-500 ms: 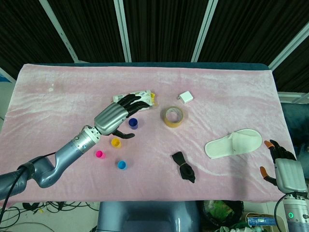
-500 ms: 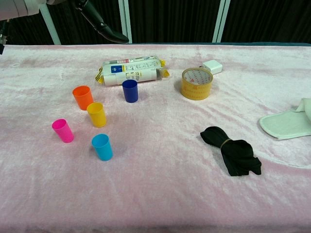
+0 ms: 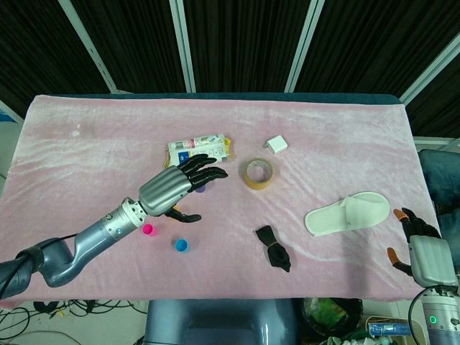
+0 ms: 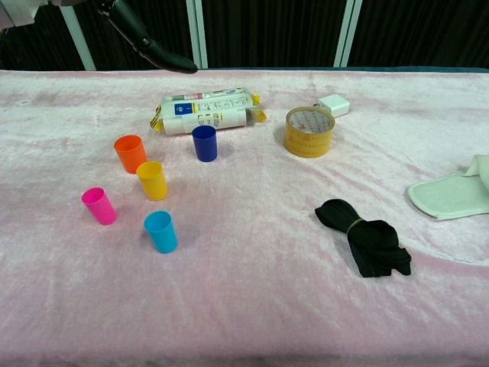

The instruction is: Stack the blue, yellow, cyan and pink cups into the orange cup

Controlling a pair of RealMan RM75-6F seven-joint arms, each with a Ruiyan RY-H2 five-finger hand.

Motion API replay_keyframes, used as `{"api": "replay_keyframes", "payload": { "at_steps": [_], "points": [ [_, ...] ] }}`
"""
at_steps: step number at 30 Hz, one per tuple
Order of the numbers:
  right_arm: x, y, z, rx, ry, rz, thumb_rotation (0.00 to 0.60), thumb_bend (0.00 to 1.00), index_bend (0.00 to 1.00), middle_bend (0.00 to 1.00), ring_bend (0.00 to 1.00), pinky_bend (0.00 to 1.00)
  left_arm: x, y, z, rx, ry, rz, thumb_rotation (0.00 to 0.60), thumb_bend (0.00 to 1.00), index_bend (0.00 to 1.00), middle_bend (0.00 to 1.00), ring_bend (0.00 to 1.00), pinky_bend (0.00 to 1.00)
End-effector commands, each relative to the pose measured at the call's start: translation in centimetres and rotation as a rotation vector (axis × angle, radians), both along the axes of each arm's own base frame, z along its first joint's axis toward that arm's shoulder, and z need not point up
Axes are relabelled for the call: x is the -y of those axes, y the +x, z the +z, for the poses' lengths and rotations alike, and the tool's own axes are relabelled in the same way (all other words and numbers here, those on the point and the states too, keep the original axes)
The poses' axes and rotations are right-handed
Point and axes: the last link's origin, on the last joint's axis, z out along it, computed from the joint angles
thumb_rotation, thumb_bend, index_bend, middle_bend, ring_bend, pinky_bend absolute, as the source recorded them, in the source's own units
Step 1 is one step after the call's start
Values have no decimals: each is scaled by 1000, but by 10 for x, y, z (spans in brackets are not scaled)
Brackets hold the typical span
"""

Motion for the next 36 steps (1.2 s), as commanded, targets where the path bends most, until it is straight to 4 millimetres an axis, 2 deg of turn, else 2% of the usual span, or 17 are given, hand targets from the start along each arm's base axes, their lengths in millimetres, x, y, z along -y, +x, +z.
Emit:
{"api": "replay_keyframes", "payload": {
  "at_steps": [1,7,12,17,24,36],
  "points": [
    [-1,0,1,-2,0,3,600,273,164,102,175,239,5,-8,2,17,-31,12,600,180,115,145,0,49],
    [-2,0,1,7,4,1,600,289,164,102,175,239,-5,-22,1,-8,-11,45,600,180,115,149,0,49],
    [-2,0,1,9,7,0,600,295,164,102,175,239,-27,-31,-8,-43,67,102,600,180,115,160,0,49],
    [-1,-1,2,13,1,-6,600,296,164,102,175,239,-53,-40,-33,-208,141,144,600,180,133,163,0,19],
    [0,-2,3,16,0,-11,600,296,164,102,175,239,-66,-36,-64,-297,138,172,600,180,153,193,0,16],
    [0,-3,3,23,1,-15,600,296,164,102,175,239,-82,-38,-97,-448,177,171,600,202,170,233,0,8]
  ]
}}
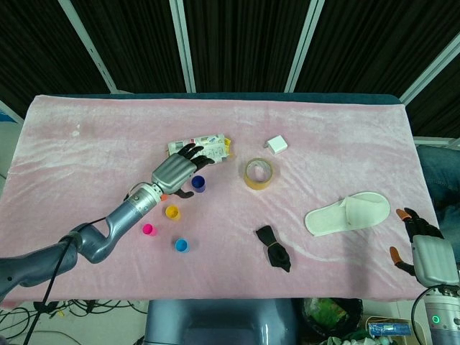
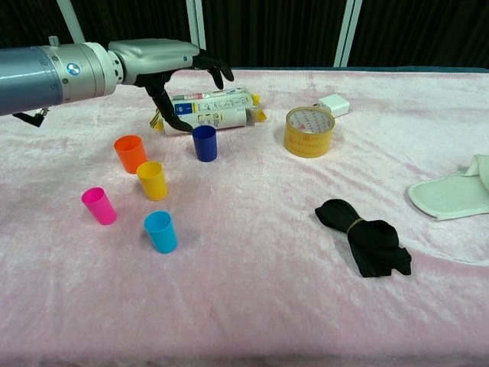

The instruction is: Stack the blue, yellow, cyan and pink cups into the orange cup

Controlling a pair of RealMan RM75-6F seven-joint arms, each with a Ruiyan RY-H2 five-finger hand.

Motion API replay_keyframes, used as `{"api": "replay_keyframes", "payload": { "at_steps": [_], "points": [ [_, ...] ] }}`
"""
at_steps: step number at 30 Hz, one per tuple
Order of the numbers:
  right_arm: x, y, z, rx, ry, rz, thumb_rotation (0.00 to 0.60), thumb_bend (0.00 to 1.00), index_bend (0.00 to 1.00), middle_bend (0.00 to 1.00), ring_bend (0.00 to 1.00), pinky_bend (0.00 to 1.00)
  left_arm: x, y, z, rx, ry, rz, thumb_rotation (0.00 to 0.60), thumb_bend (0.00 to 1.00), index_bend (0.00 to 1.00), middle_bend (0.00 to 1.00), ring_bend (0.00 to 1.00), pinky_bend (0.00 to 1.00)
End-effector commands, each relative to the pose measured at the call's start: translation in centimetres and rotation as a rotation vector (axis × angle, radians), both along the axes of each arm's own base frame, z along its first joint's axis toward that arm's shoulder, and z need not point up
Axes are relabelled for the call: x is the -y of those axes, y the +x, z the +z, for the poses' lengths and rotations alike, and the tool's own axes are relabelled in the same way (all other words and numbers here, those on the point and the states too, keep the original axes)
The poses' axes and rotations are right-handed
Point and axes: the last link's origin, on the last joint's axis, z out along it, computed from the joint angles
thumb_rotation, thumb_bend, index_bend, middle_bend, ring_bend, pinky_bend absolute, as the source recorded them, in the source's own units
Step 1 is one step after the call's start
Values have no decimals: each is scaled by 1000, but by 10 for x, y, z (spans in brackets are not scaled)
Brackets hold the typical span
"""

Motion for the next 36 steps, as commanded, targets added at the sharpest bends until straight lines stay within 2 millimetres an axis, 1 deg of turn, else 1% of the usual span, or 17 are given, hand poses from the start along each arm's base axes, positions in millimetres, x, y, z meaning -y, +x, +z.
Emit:
{"api": "replay_keyframes", "payload": {
  "at_steps": [1,7,15,22,25,28,30,33,34,36],
  "points": [
    [0,0,0,0,0,0,600,296,164,102,175,239,-4,0,-13,-48,-7,12,600,216,172,243,0,8],
    [0,0,0,3,-1,-3,600,296,164,102,175,239,-7,-3,-26,-79,-18,36,600,262,203,271,0,8],
    [0,0,0,5,1,-5,600,296,164,102,175,239,-11,-9,-37,-104,-14,47,600,294,300,331,0,8],
    [1,0,0,5,3,-5,600,296,165,102,175,239,-13,-13,-43,-127,-8,42,600,318,392,430,0,8],
    [1,-1,0,5,2,-6,600,296,165,102,175,239,-13,-14,-44,-127,-1,39,600,348,441,480,0,9],
    [1,-1,0,6,1,-6,600,297,165,102,175,239,-14,-15,-44,-128,3,37,600,369,468,506,1,9],
    [1,-1,0,5,2,-6,600,297,165,102,175,239,-15,-16,-41,-121,10,35,600,370,474,511,2,9],
    [0,-1,0,4,2,-4,600,296,165,102,175,239,-17,-16,-30,-98,32,31,600,370,472,506,2,9],
    [0,-1,1,4,1,-5,600,296,165,102,175,239,-20,-18,-13,-79,67,19,600,370,470,504,2,9],
    [0,-1,1,3,1,-4,600,296,165,102,175,239,-17,-21,1,-72,77,10,600,370,466,501,2,8]
  ]
}}
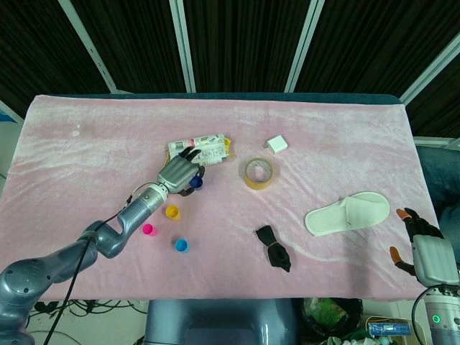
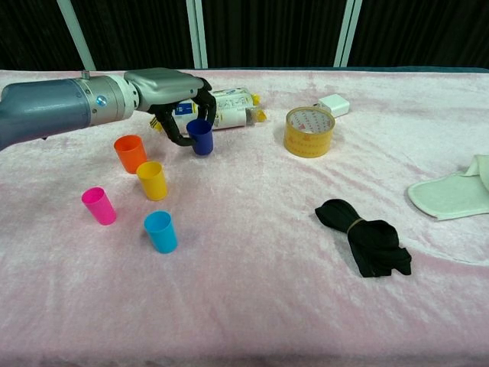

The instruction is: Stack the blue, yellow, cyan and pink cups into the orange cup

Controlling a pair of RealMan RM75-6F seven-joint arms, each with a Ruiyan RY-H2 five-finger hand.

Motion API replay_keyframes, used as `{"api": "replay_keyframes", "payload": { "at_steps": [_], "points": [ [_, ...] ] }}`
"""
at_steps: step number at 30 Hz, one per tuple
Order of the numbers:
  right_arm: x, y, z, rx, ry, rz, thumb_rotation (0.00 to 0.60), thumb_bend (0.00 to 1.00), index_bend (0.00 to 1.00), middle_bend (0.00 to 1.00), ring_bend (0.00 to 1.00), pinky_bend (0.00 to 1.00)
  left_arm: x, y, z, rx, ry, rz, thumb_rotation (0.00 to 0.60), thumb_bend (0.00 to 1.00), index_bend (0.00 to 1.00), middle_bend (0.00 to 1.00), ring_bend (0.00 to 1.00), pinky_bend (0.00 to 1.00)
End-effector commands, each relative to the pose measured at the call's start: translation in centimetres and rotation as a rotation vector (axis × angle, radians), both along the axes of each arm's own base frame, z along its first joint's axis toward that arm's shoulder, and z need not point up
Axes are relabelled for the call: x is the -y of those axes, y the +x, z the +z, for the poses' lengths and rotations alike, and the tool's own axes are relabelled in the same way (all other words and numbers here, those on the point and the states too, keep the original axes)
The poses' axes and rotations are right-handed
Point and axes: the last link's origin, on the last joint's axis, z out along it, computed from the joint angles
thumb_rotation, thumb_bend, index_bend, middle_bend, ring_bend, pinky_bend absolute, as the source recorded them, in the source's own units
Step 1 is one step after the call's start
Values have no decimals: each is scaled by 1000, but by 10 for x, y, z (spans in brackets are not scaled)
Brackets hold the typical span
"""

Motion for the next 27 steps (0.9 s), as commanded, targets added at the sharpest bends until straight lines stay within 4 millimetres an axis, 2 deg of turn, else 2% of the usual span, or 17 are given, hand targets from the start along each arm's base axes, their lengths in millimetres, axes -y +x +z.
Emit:
{"api": "replay_keyframes", "payload": {
  "at_steps": [1,8,15,20,27],
  "points": [
    [0,0,0,-2,1,1,600,296,165,102,175,239,2,-7,35,26,42,-21,600,370,464,499,2,8],
    [-1,1,-1,-8,4,4,600,296,165,102,175,239,16,-23,82,64,75,8,600,370,454,477,0,7],
    [-2,1,-1,-12,-1,3,600,296,165,102,175,239,37,-50,109,88,52,62,600,370,452,475,0,6],
    [-1,1,-1,-10,-5,2,600,296,165,102,175,239,41,-67,113,68,33,106,600,370,445,470,0,6],
    [-1,0,0,-11,-7,-1,600,297,167,102,175,239,42,-76,101,54,1,120,600,370,437,454,0,7]
  ]
}}
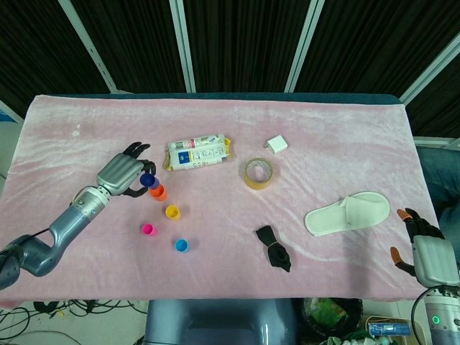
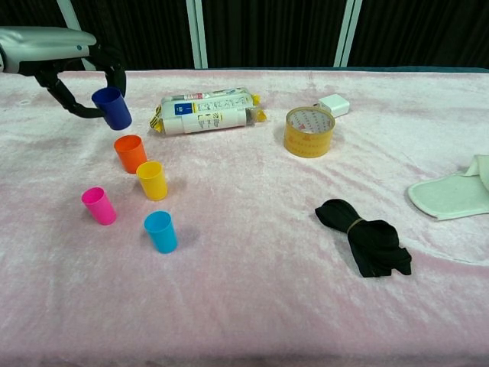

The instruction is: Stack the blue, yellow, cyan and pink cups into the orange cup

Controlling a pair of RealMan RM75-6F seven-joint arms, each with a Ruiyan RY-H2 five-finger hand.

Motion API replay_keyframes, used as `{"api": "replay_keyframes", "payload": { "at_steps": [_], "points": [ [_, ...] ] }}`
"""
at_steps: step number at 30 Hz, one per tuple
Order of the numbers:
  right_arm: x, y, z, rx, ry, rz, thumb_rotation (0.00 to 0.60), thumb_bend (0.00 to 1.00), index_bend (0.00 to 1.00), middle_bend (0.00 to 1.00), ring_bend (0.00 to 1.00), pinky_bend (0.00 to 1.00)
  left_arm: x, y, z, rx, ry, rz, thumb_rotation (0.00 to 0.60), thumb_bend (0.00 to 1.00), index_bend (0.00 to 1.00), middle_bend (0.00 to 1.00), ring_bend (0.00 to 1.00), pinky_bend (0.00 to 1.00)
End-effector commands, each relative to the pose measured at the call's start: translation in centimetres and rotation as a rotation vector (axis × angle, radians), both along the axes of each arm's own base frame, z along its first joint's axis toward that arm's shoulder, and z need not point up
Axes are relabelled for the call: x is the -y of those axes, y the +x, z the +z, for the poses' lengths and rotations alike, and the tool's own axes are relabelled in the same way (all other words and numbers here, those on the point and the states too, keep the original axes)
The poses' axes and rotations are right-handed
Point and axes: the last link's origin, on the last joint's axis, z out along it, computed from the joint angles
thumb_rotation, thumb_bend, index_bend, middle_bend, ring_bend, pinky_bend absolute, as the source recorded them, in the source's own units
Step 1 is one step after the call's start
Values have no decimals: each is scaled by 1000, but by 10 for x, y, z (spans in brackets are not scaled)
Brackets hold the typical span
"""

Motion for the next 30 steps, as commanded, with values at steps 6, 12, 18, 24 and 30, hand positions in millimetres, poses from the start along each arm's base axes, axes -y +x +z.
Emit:
{"api": "replay_keyframes", "payload": {
  "at_steps": [6,12,18,24,30],
  "points": [
    [0,0,0,0,4,0,600,298,167,102,175,239,0,-9,-14,-27,-30,15,600,369,436,446,0,7],
    [1,0,-1,0,6,1,600,299,166,102,175,239,-4,-14,-27,-41,-37,26,600,369,419,423,0,6],
    [1,0,0,1,5,0,600,299,167,102,175,239,-7,-21,-40,-94,-68,44,600,306,301,309,0,1],
    [1,0,-1,2,6,0,600,299,167,102,175,238,-1,-21,-35,-98,-80,48,600,217,147,178,0,0],
    [1,0,-1,3,7,0,600,299,167,102,175,239,15,-16,-5,-37,-15,-18,600,217,146,181,0,0]
  ]
}}
